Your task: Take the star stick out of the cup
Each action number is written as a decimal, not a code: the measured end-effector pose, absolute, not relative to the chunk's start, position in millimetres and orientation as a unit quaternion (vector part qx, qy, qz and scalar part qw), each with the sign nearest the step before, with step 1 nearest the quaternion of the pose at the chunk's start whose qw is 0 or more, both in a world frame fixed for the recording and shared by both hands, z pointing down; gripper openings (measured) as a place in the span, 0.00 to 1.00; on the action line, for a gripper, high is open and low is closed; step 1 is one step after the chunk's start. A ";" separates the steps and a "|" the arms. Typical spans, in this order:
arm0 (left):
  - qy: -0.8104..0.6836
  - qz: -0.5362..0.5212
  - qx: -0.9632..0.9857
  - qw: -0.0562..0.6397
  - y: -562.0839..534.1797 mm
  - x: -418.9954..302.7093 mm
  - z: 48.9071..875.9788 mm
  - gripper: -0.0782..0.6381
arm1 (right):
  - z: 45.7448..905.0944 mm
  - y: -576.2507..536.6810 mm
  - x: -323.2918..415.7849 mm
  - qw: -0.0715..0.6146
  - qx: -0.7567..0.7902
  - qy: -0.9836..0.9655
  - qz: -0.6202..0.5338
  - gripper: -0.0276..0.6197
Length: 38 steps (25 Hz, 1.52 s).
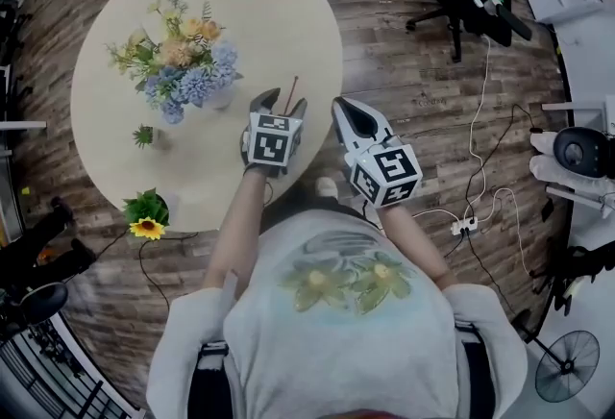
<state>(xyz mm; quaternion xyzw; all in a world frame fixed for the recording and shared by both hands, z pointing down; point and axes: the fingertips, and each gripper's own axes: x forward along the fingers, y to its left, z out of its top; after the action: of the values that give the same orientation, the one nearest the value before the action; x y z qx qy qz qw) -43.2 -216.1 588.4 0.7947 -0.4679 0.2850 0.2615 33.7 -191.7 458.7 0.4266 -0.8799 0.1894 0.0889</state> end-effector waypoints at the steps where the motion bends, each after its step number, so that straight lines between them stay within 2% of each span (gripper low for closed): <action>1: -0.467 0.286 0.795 0.260 -216.8 -42.7 588.8 0.43 | 458.8 -192.4 34.1 0.089 0.428 -0.879 0.190 0.07; 15: -0.463 0.298 0.793 0.258 -219.1 -39.5 598.5 0.20 | 461.5 -190.6 36.1 0.089 0.435 -0.875 0.194 0.07; 24: -0.467 0.302 0.791 0.255 -218.3 -40.3 600.9 0.14 | 460.0 -187.7 37.4 0.090 0.436 -0.874 0.193 0.07; 38: -0.474 0.292 0.790 0.255 -212.1 -40.6 591.6 0.13 | 455.8 -179.2 38.6 0.090 0.427 -0.880 0.188 0.07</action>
<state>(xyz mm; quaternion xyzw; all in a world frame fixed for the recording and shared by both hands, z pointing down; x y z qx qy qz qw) -40.6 -212.1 591.6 0.7903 -0.4743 0.2920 0.2555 38.6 -179.2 455.8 0.4269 -0.8800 0.1878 0.0903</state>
